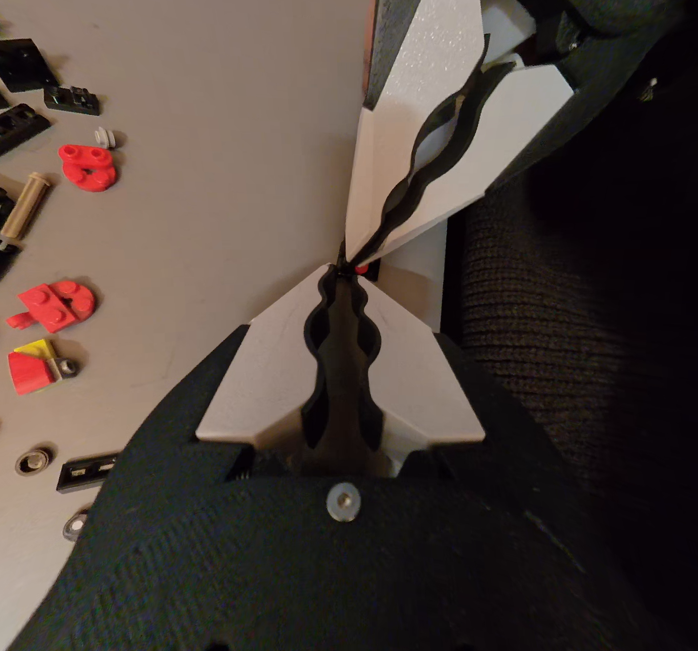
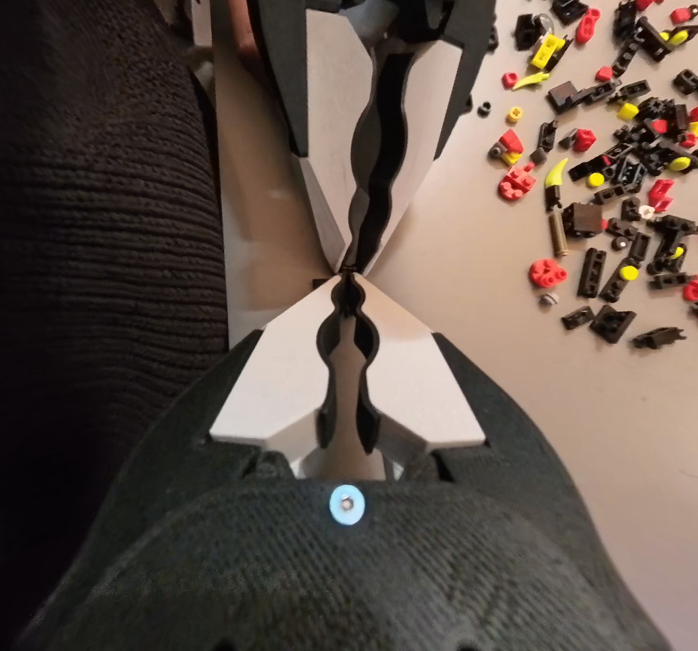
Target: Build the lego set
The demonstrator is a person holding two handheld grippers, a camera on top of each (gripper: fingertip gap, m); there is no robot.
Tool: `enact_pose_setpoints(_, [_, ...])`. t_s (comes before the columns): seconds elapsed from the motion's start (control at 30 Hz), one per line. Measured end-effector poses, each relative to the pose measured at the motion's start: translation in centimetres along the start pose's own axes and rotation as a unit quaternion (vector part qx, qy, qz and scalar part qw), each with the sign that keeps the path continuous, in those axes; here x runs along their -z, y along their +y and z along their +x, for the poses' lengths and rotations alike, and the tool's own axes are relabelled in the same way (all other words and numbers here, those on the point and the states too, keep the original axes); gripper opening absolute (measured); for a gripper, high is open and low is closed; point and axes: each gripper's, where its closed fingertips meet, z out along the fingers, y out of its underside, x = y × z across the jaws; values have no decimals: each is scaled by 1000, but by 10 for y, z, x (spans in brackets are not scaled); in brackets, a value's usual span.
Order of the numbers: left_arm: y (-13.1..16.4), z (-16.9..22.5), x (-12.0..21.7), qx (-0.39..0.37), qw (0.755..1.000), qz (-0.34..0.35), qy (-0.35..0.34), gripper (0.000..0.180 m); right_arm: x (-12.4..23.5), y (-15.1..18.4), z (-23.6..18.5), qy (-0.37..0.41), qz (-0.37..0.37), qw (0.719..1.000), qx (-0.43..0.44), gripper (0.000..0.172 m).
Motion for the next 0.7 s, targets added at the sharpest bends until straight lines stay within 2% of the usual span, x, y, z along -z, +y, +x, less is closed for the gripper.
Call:
enact_pose_setpoints(0.07, [0, 2, -1, 2, 1000, 0, 3, 5, 12, -9, 7, 6, 44, 999, -20, 0])
enact_pose_setpoints(0.17, [0, 2, -1, -4, 1000, -2, -5, 6, 34, -26, 18, 6, 117, 989, -95, 0])
enact_pose_setpoints(0.3, [-1, 2, 0, -6, 1000, -2, -7, 5, 25, -1, 16, 26, 71, 988, -136, 0])
enact_pose_setpoints(0.47, [-1, 2, -1, -11, 1000, -2, -11, 6, 20, -7, 4, 10, 82, 980, -183, 0])
enact_pose_setpoints(0.7, [-1, 1, -1, -17, 1000, -3, -15, 5, 2, 1, 0, -5, 34, 981, -191, 0])
